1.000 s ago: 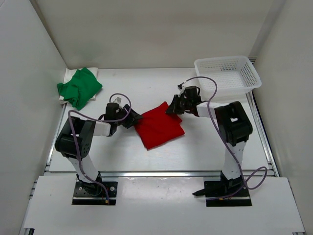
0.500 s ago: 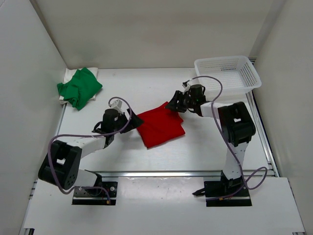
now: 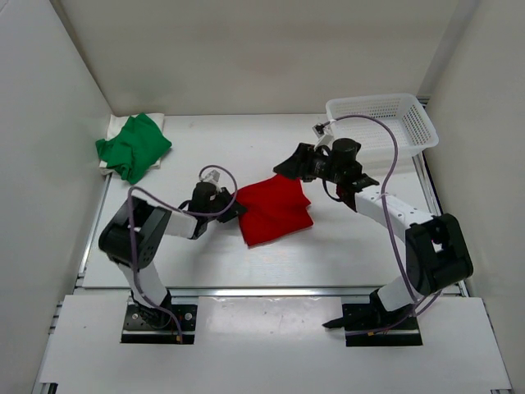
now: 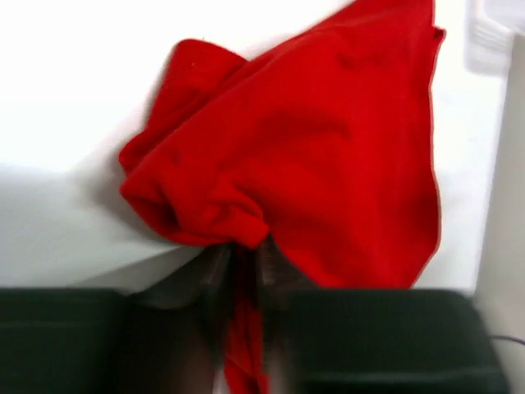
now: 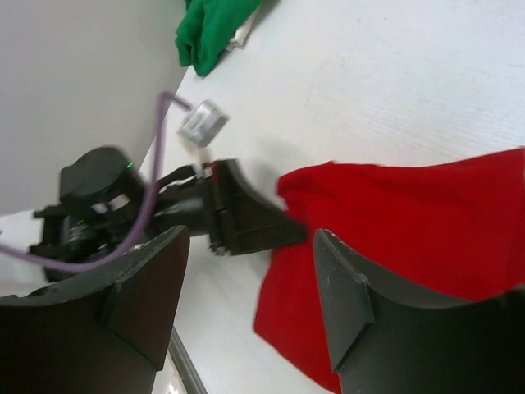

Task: Fold and stack the t-shirts
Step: Put the neatly folded tshirt into the corner of the board with the left arm

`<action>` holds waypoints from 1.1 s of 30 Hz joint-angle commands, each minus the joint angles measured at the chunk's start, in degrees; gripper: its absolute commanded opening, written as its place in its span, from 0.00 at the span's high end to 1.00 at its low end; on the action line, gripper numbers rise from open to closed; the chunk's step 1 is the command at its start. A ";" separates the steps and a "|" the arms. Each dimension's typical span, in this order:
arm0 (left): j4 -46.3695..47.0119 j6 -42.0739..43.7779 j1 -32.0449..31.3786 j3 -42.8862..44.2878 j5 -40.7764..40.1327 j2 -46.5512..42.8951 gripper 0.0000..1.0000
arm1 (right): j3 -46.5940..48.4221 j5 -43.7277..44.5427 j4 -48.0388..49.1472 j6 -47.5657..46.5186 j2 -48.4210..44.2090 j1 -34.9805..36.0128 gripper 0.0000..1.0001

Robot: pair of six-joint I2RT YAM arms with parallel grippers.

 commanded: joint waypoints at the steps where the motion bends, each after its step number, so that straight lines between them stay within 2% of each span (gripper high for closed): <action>1: -0.13 -4.80 -3.05 4.84 4.02 9.27 0.79 | -2.39 0.63 0.88 -1.27 -3.28 0.61 0.40; 3: -1.70 -5.42 -3.41 9.40 3.68 10.96 0.96 | -5.37 1.15 1.13 -1.45 -5.38 -0.09 0.40; 4: -3.36 -5.25 -2.97 12.57 3.24 11.14 0.99 | -6.35 1.16 2.27 -1.45 -7.22 -0.88 0.40; 5: -4.25 -4.81 -2.88 14.25 2.63 11.14 1.00 | -8.88 1.07 2.97 -0.75 -7.93 -1.23 0.40; 9: -12.58 -0.86 1.49 30.94 2.97 12.10 1.00 | -15.92 0.46 5.09 0.83 -13.03 -3.69 0.40; 14: -30.41 3.98 11.77 59.91 5.60 17.11 1.00 | -20.94 -1.21 6.49 1.71 -13.75 -5.72 0.41; 18: -32.74 3.90 20.73 67.35 8.33 16.41 1.00 | -21.04 -3.58 7.90 2.16 -10.94 -4.93 0.41; 20: -30.38 2.85 28.18 65.44 9.21 14.23 1.00 | -20.94 -4.11 7.90 1.89 -8.83 -4.66 0.40; 21: -29.67 1.36 29.71 62.46 9.74 13.26 0.98 | -20.60 -5.25 8.34 2.15 -7.95 -4.23 0.40; 23: -24.77 -1.54 36.20 56.24 9.65 11.68 0.77 | -19.80 -7.18 9.74 3.12 -6.81 -3.96 0.41; 24: -23.43 -4.42 37.45 53.50 9.65 11.32 0.56 | -19.45 -7.28 9.31 3.38 -6.71 -3.70 0.40; 25: -19.42 -6.80 40.59 47.81 10.18 10.45 0.02 | -19.19 -7.80 9.31 3.13 -6.54 -3.52 0.40; 27: -13.52 -11.28 45.87 37.35 11.23 8.86 0.01 | -19.19 -7.29 8.70 2.16 -6.88 -2.47 0.40; 29: -8.78 -14.81 49.13 30.57 12.20 6.67 0.01 | -19.27 -7.02 8.17 1.72 -7.15 -2.21 0.40; 31: -7.25 -15.61 51.08 23.79 10.99 3.68 0.01 | -19.71 -7.11 7.55 1.28 -7.24 -1.68 0.40; 33: -7.68 -14.83 52.66 20.79 8.26 -1.23 0.01 | -20.24 -6.67 7.90 1.45 -7.15 -0.98 0.40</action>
